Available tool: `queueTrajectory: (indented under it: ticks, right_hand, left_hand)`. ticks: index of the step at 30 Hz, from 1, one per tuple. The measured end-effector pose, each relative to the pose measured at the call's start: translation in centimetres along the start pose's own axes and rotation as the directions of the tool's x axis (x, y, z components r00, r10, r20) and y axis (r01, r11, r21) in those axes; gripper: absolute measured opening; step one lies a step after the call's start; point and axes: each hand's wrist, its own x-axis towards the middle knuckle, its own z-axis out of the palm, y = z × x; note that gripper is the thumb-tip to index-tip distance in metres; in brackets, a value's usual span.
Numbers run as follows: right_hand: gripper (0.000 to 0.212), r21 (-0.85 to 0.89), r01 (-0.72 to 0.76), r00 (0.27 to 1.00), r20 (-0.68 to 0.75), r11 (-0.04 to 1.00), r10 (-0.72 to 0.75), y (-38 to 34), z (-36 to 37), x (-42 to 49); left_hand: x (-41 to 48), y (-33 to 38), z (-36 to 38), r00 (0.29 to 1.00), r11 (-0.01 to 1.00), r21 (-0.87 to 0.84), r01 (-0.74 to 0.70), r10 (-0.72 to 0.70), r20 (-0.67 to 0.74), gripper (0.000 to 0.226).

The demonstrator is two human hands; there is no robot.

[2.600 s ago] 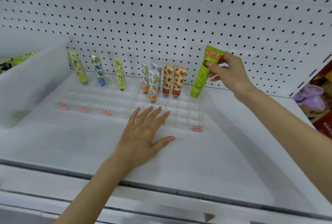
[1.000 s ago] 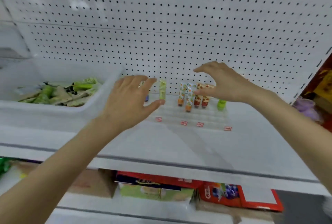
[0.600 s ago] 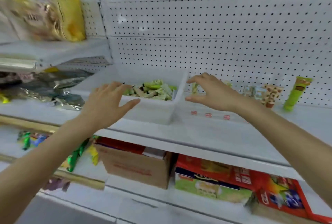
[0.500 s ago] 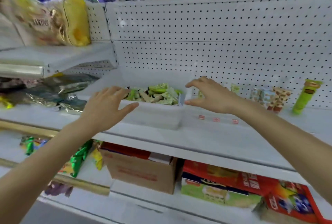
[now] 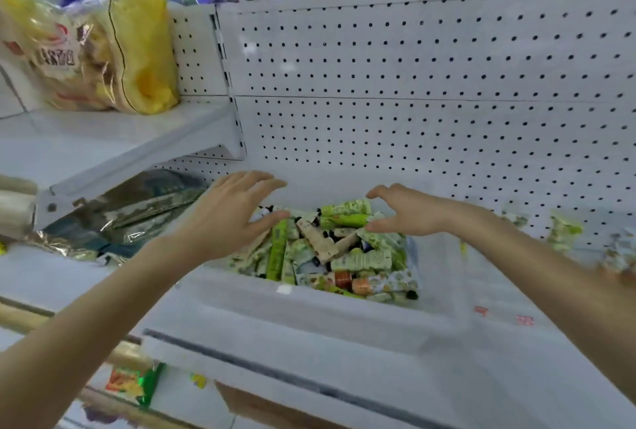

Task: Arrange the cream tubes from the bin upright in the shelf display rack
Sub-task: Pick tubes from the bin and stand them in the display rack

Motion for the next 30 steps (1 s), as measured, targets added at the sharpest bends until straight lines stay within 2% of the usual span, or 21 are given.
queueTrajectory:
  ticks: [6,9,13,16,19,22,24,27,30]
  right_hand:
    - [0.077,-0.038,-0.111,0.982,0.148,0.993,0.115,1.4,1.3,5.6]
    - [0.078,-0.039,-0.164,0.973,0.158,0.986,0.168,2.5,2.7,7.0]
    - [0.083,-0.012,-0.234,0.963,0.137,0.972,0.234,3.9,4.5,7.7]
    - [0.091,-0.017,-0.261,0.960,0.099,0.965,0.262,4.6,4.8,8.1]
    - [0.092,-0.097,-0.299,0.948,0.084,0.949,0.307,4.8,4.7,8.9]
    - [0.083,-0.012,-0.310,0.946,0.091,0.951,0.310,5.1,4.4,9.1]
    - [0.077,0.044,-0.312,0.947,0.098,0.949,0.307,5.3,4.4,9.0]
    - [0.075,0.014,-0.335,0.933,0.144,0.942,0.329,5.3,4.7,9.0]
    - [0.057,0.032,-0.353,0.918,0.206,0.935,0.340,4.8,4.7,8.8]
  left_hand:
    - [4.8,-2.6,4.2,0.989,0.992,-0.060,-0.114,0.119,0.084,0.073]
    - [7.2,-2.8,6.2,0.972,0.980,-0.124,-0.157,0.175,0.155,0.070]
    - [8.5,-1.7,8.8,0.907,0.940,-0.186,-0.286,0.329,0.265,0.072]
    - [8.5,-1.9,10.2,0.873,0.925,-0.311,-0.221,0.329,0.360,0.074]
    - [8.5,-2.4,11.2,0.864,0.913,-0.364,-0.184,0.327,0.383,0.073]
    - [8.7,-2.6,12.1,0.854,0.895,-0.397,-0.204,0.361,0.374,0.073]
    - [8.8,-2.4,12.2,0.856,0.881,-0.434,-0.187,0.363,0.368,0.063]
    - [9.0,-2.3,11.6,0.868,0.859,-0.494,-0.132,0.341,0.361,0.065]
    - [9.2,-2.4,10.9,0.889,0.837,-0.537,-0.106,0.322,0.327,0.069]
